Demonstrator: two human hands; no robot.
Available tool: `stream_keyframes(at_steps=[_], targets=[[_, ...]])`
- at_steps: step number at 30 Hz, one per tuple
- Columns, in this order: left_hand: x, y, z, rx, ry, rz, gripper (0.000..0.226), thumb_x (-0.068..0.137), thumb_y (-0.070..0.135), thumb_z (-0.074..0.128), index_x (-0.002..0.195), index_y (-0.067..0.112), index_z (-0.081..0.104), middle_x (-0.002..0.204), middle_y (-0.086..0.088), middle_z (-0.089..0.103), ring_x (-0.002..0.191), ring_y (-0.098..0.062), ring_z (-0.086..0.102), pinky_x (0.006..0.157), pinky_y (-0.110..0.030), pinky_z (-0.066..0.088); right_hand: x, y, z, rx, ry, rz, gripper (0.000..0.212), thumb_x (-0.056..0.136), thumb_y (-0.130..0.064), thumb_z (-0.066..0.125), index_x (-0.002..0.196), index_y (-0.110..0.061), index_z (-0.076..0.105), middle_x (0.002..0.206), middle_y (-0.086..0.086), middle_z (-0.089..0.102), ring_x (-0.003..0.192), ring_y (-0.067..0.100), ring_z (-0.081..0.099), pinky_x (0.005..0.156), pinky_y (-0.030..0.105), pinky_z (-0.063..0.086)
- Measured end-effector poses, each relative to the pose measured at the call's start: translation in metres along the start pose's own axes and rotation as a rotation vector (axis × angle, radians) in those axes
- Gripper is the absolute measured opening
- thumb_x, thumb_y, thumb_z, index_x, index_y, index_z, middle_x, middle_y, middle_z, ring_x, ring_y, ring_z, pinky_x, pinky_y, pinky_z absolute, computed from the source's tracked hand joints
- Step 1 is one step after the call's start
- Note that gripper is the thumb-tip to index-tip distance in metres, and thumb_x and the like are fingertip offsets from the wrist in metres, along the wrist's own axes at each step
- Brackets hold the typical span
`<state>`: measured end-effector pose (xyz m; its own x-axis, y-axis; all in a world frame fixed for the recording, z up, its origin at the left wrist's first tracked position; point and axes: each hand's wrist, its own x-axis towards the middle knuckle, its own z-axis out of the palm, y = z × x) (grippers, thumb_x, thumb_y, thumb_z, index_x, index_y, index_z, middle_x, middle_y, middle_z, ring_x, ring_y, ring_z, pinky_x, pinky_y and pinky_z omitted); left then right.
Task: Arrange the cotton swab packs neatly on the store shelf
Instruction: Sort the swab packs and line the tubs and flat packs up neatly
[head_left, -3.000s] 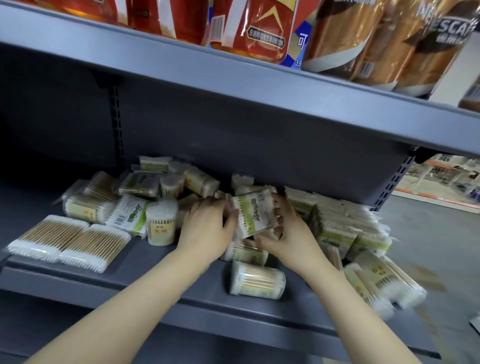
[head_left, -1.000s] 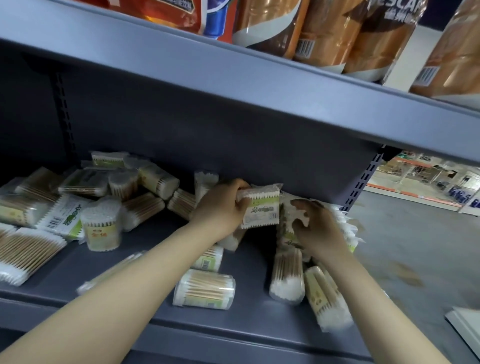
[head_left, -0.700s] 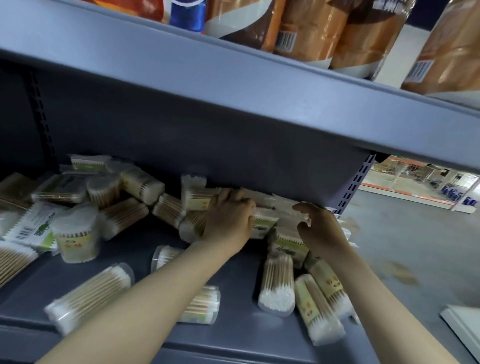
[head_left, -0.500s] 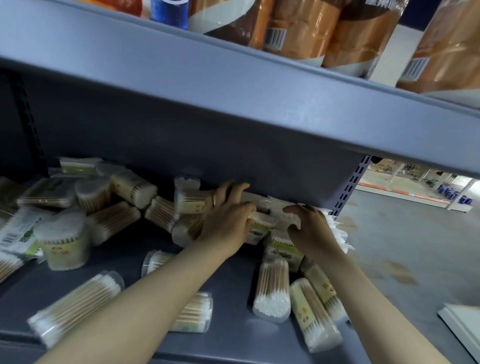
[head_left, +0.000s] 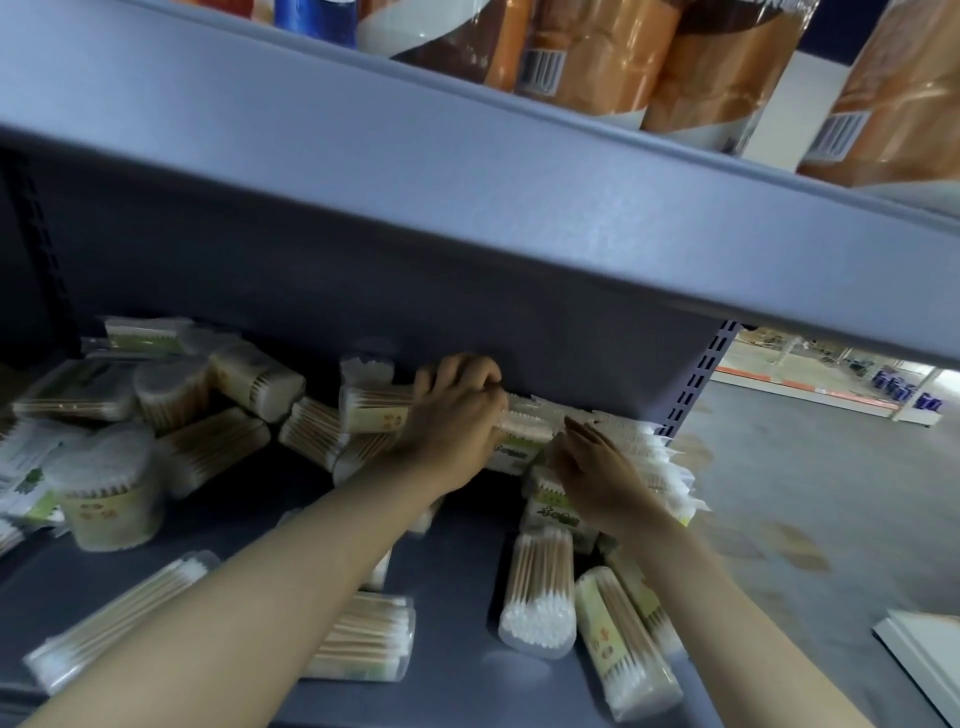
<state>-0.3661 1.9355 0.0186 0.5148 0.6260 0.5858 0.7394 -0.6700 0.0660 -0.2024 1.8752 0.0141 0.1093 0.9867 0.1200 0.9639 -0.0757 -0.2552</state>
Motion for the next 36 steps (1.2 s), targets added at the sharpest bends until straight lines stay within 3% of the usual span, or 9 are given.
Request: stream_keyframes(at_steps=[4,9,13,17,20,23,25,29,36], targets=[[-0.001,-0.002,0.005,-0.106,0.139,-0.091,0.023,0.078,0.027,0.071,0.098,0.017,0.068,0.122,-0.001,0.052,0.121,-0.020,0.026,0.094,-0.036,0.014,0.000,0.002,0.001,-0.039,0.002,-0.022,0.041,0.099,-0.019,0.033,0.139,-0.021,0.038,0.150,-0.002,0.031,0.140,0.017,0.023,0.112,0.025,0.013],[-0.007,-0.004,0.012,0.020,-0.081,-0.198,0.030,0.093,0.043,0.046,0.115,0.026,0.056,0.141,0.006,0.031,0.137,-0.022,0.012,0.107,-0.040,0.004,-0.001,0.001,-0.002,-0.016,-0.003,-0.032,0.042,0.100,-0.023,0.032,0.142,-0.020,0.035,0.152,-0.001,0.028,0.140,0.015,0.021,0.109,0.020,0.013],[-0.014,-0.004,0.017,0.145,-0.268,-0.139,0.034,0.095,0.039,0.042,0.124,0.023,0.049,0.150,-0.001,0.021,0.141,-0.027,0.004,0.112,-0.046,0.000,0.000,0.001,-0.001,-0.016,-0.021,-0.024,0.043,0.101,-0.026,0.031,0.143,-0.020,0.032,0.153,-0.001,0.024,0.141,0.014,0.018,0.110,0.021,0.013],[-0.015,-0.004,0.012,0.189,-0.290,-0.123,0.047,0.090,0.049,0.046,0.125,0.018,0.049,0.149,-0.004,0.021,0.141,-0.026,0.002,0.112,-0.047,-0.002,-0.001,0.001,-0.001,-0.021,-0.024,-0.025,0.043,0.101,-0.026,0.031,0.144,-0.021,0.030,0.154,-0.001,0.022,0.142,0.014,0.016,0.111,0.022,0.011],[-0.013,-0.010,0.008,0.131,-0.203,-0.150,0.046,0.092,0.049,0.044,0.128,0.021,0.049,0.145,-0.002,0.027,0.140,-0.024,0.007,0.110,-0.045,0.003,-0.001,0.000,-0.001,-0.014,-0.019,-0.023,0.043,0.101,-0.026,0.031,0.143,-0.021,0.031,0.153,-0.002,0.023,0.141,0.013,0.017,0.111,0.021,0.012],[-0.014,-0.025,0.006,0.046,0.054,-0.093,0.031,0.077,0.032,0.070,0.103,0.015,0.067,0.122,-0.010,0.055,0.127,-0.028,0.029,0.101,-0.051,0.025,-0.002,-0.001,-0.001,-0.004,-0.013,-0.011,0.043,0.101,-0.025,0.031,0.143,-0.021,0.032,0.153,-0.002,0.025,0.141,0.014,0.018,0.111,0.024,0.013],[-0.017,-0.034,0.000,0.053,0.075,-0.076,0.032,0.068,0.030,0.077,0.097,0.017,0.070,0.118,-0.010,0.059,0.123,-0.026,0.028,0.098,-0.056,0.028,-0.001,-0.002,0.000,-0.004,-0.003,-0.004,0.042,0.100,-0.022,0.033,0.141,-0.020,0.035,0.150,-0.001,0.030,0.138,0.017,0.024,0.110,0.027,0.018],[-0.031,-0.035,-0.004,0.090,-0.275,-0.111,0.054,0.081,0.058,0.052,0.129,0.034,0.046,0.155,0.004,0.008,0.141,-0.024,-0.009,0.100,-0.043,-0.017,0.003,-0.010,-0.004,-0.016,0.059,-0.028,0.038,0.093,-0.010,0.042,0.130,-0.015,0.049,0.135,0.005,0.047,0.127,0.024,0.038,0.101,0.029,0.031],[-0.043,-0.038,-0.001,0.049,-0.354,-0.159,0.071,0.073,0.054,0.061,0.136,0.042,0.030,0.154,0.008,-0.014,0.139,-0.028,-0.018,0.103,-0.045,-0.018,0.005,-0.010,-0.001,-0.017,0.027,-0.019,0.040,0.093,-0.009,0.038,0.131,-0.016,0.047,0.137,0.003,0.046,0.129,0.023,0.036,0.102,0.029,0.030]])
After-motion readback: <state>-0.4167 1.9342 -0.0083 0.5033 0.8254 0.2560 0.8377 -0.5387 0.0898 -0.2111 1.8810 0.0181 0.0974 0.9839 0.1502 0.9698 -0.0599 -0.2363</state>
